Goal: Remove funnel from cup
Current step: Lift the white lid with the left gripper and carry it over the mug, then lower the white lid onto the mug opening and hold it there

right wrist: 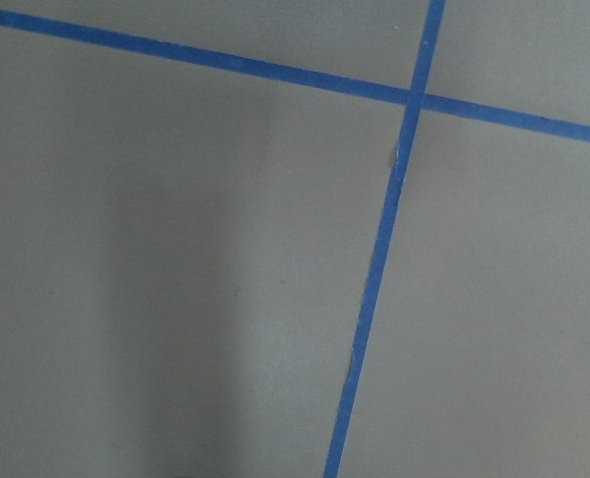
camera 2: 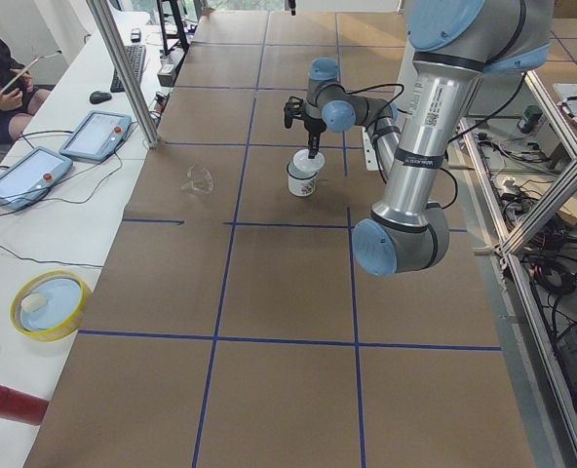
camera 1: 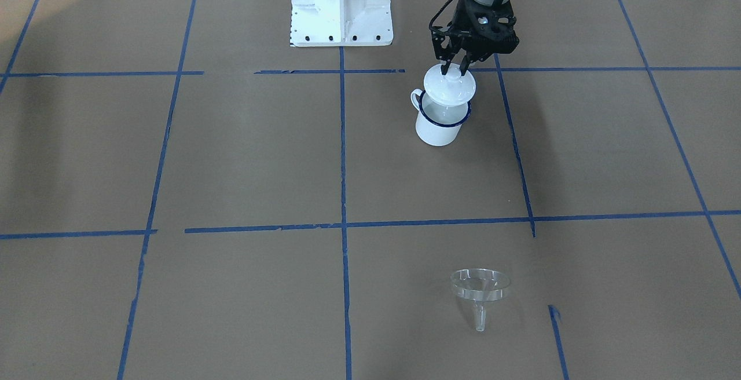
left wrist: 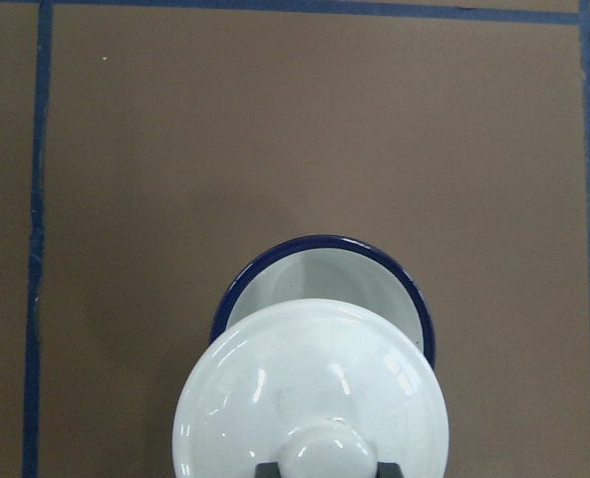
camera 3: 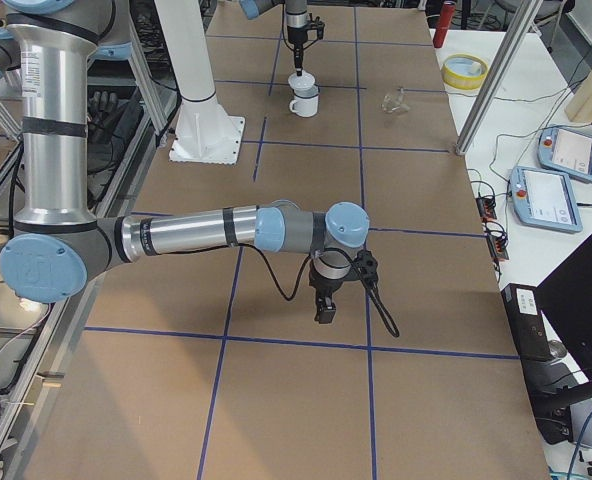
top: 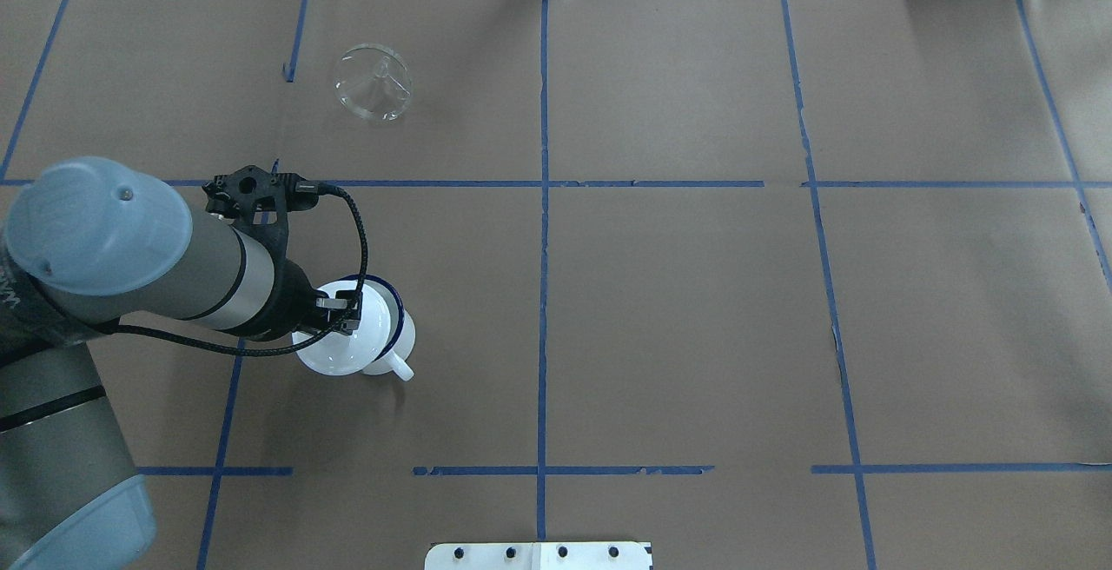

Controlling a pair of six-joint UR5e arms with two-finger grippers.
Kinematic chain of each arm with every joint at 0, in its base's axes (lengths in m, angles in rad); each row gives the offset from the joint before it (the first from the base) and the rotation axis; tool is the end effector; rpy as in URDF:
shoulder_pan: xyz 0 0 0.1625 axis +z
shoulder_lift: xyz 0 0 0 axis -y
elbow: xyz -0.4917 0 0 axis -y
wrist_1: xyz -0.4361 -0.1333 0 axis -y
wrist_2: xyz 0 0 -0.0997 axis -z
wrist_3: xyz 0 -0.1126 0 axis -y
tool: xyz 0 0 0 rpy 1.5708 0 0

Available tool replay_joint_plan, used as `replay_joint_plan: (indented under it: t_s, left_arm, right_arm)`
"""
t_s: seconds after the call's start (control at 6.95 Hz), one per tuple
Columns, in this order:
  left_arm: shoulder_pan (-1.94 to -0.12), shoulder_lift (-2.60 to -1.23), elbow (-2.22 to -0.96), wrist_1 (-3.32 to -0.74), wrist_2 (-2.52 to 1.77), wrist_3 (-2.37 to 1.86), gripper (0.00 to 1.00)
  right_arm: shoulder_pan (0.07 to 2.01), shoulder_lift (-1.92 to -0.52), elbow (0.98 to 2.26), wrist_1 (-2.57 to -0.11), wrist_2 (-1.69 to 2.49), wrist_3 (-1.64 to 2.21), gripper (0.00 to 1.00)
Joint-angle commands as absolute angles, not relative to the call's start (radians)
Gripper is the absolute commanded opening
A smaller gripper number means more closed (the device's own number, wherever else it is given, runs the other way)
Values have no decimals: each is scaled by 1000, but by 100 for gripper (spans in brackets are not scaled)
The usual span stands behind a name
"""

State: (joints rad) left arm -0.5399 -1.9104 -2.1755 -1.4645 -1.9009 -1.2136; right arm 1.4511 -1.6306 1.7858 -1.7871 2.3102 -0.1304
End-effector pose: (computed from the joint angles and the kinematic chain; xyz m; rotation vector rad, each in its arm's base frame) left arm 0.4352 -0.3737 0.2700 0.0802 0.8820 -0.0323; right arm -0.0022 -0.4992 0.6750 -0.0544 -0.7410 -0.2159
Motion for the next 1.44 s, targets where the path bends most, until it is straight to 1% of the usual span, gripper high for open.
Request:
replay_joint_plan:
  t_s: [0.0,0.43,1.29]
  left_arm:
    - [-564,-1925,-2137,-1460,-1908,-1204,0]
    - [-563,-1954,-2088,-1466,-1908,-1204,0]
    - [-566,-1954,-2091,-1466,-1910,-1204,0]
  right_arm:
    - [1451,-1631,1786,-1787,2310,-130,100]
    - [1451,-1631,1787,-1787,2310,-130,100]
    - [1451,-1631,1787,-1787,2310,-130,100]
